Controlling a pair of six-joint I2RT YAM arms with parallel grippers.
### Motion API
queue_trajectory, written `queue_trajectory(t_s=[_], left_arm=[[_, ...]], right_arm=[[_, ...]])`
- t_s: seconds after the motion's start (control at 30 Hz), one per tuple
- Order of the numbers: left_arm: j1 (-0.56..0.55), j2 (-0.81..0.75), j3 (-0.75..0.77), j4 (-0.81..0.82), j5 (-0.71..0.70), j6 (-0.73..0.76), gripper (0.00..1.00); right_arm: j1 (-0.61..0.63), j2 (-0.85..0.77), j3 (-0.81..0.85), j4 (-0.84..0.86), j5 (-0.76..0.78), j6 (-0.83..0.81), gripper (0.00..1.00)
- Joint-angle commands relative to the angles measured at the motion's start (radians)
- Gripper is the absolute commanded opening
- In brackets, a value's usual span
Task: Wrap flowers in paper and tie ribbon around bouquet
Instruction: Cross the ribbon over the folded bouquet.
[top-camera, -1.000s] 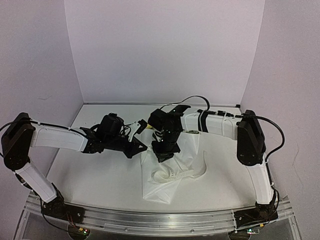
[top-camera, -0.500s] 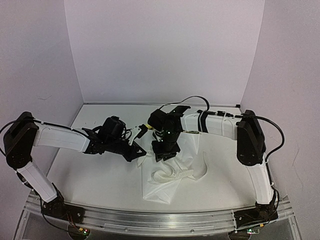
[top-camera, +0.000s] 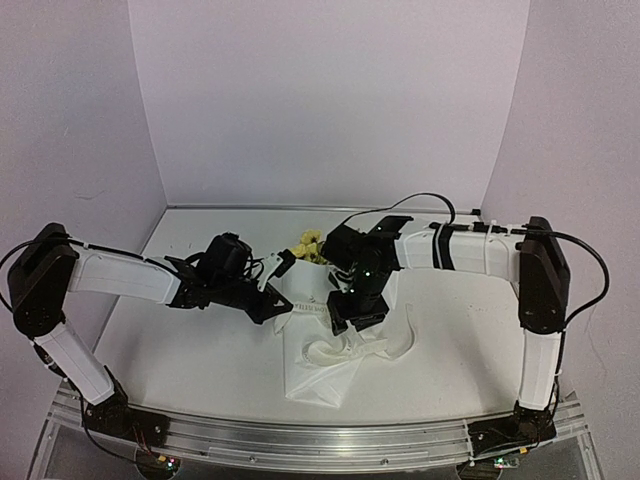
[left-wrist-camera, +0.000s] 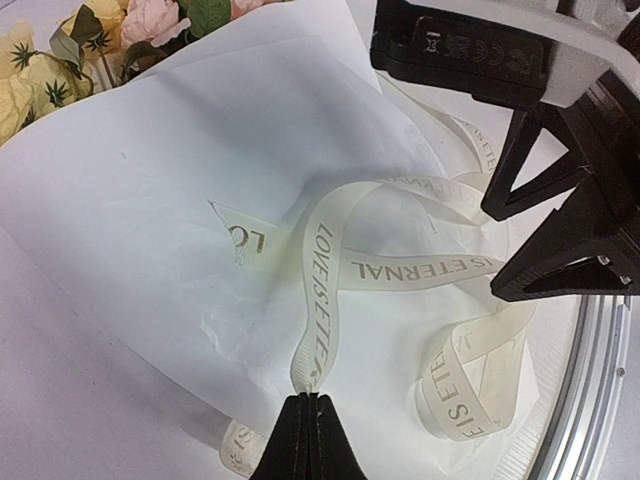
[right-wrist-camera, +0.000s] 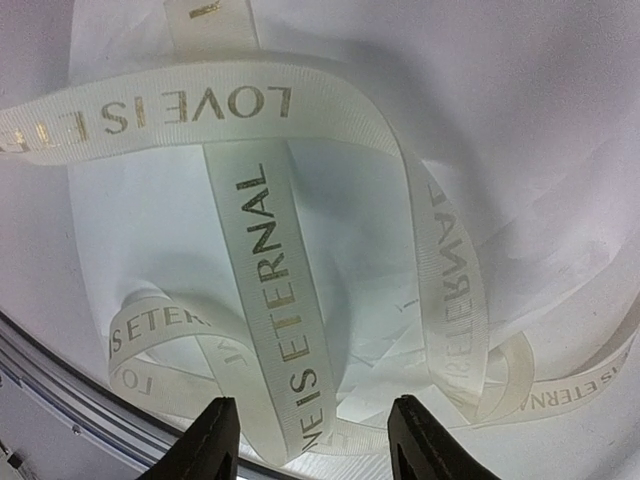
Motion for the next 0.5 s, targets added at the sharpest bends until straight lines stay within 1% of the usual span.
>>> queue_trajectory(t_s=[0.0, 0.1, 0.3, 0.4, 0.47], left_arm=[[-0.004, 0.007, 0.022, 0.018, 0.015, 0.009, 0.0], [-0.005, 0.007, 0.023, 0.018, 0.017, 0.009, 0.0], [-0.004, 0.004, 0.023, 0.017, 0.019, 0.009, 0.0], [-0.004, 0.0, 0.019, 0.016, 0.018, 0.009, 0.0], [-0.004, -0.002, 0.017, 0.017, 0.018, 0.009, 0.0]], right_arm=[[0.02, -0.039, -0.018, 0.028, 0.007, 0.014, 0.52], [0.023, -0.019, -0.015, 0.029, 0.01, 0.02, 0.46], [0.023, 0.008, -0.001, 0.029, 0.017, 0.021, 0.27], [0.023, 0.02, 0.007, 0.028, 0.013, 0.022, 0.22], [0.023, 0.024, 0.009, 0.029, 0.013, 0.022, 0.21]])
